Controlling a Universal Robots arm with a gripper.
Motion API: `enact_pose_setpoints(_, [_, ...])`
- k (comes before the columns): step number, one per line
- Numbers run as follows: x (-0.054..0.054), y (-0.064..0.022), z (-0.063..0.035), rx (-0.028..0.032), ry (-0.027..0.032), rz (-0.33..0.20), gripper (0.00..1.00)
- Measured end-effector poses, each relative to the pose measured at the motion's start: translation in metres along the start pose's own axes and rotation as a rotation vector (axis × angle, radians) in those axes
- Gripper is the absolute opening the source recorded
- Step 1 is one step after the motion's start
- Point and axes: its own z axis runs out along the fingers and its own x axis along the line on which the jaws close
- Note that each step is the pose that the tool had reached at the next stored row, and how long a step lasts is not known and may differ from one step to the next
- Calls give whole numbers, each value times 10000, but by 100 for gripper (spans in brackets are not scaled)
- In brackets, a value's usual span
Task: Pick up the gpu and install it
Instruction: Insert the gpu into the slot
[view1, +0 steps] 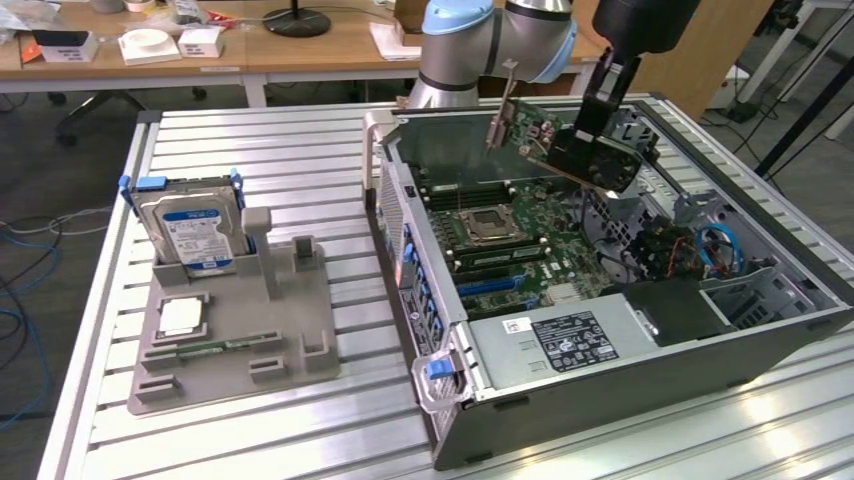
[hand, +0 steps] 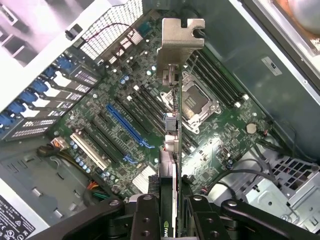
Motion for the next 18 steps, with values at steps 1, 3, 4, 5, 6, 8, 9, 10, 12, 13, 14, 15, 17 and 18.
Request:
enact_pose_setpoints(1, [0,0,0,-1,2,-69,27])
enact_pose_setpoints(3, [0,0,0,-4,5,-218,27])
enact_pose_setpoints(4, [0,0,0,-6,7,-290,27])
enact_pose_setpoints(5, [0,0,0,-7,9,-362,27])
enact_pose_setpoints(6, [0,0,0,-8,11,-435,27])
enact_pose_setpoints(8, [0,0,0,-12,14,-584,27])
enact_pose_setpoints(9, [0,0,0,-14,16,-656,27])
enact_pose_setpoints(10, [0,0,0,-15,18,-728,27])
enact_pose_setpoints(12, [0,0,0,-18,21,-873,27])
enact_pose_setpoints(13, [0,0,0,-20,23,-952,27])
enact_pose_setpoints(14, [0,0,0,-21,25,-1025,27])
enact_pose_setpoints(15, [0,0,0,-23,27,-1102,27])
enact_pose_setpoints(17, [0,0,0,-26,31,-1247,27])
enact_pose_setpoints(18, [0,0,0,-27,33,-1322,27])
